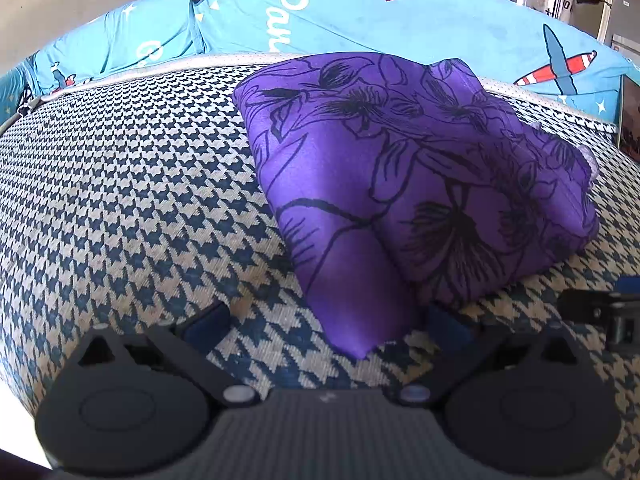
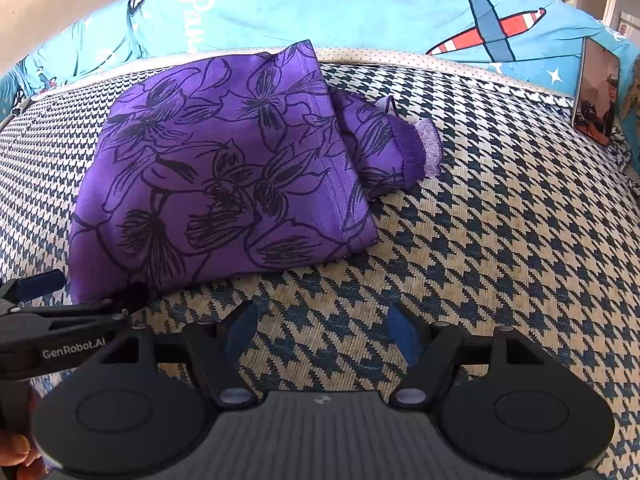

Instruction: Fold clothes

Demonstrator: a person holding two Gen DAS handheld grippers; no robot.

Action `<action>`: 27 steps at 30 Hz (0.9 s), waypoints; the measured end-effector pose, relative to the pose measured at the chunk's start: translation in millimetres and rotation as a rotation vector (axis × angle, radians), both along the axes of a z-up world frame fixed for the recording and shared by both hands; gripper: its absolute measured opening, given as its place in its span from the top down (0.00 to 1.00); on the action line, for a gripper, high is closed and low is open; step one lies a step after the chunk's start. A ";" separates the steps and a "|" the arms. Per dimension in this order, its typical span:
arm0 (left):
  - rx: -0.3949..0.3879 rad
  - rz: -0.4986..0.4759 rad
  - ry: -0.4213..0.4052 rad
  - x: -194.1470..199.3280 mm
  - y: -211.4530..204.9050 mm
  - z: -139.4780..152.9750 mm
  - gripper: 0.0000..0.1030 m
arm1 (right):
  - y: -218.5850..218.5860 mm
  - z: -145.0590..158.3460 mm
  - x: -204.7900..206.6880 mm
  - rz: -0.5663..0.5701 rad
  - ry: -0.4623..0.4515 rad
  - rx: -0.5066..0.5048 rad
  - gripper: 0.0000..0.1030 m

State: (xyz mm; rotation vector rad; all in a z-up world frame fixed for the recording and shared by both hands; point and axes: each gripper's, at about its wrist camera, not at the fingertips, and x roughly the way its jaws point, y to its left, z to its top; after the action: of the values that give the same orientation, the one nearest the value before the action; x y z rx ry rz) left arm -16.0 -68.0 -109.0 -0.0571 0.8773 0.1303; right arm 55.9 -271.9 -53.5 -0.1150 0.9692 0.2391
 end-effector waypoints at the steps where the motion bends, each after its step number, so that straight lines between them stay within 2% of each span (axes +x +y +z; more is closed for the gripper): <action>1: 0.005 0.002 0.001 -2.0 -1.0 0.1 0.00 | 0.1 -0.4 -0.6 0.001 0.000 -0.003 0.31; 6: 0.002 0.020 0.013 -10.1 -2.6 2.8 0.00 | -2.5 -1.2 -5.8 -0.001 0.003 0.001 0.26; 27: -0.051 0.106 0.074 -56.8 12.4 29.1 0.00 | -0.5 -2.1 -23.3 0.014 -0.007 -0.004 0.24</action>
State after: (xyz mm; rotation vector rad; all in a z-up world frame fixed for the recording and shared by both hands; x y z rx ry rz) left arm -72.7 -55.7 -79.9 -0.1479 0.9515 0.2104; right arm 32.6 -272.4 -55.5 -0.1263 0.9627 0.2494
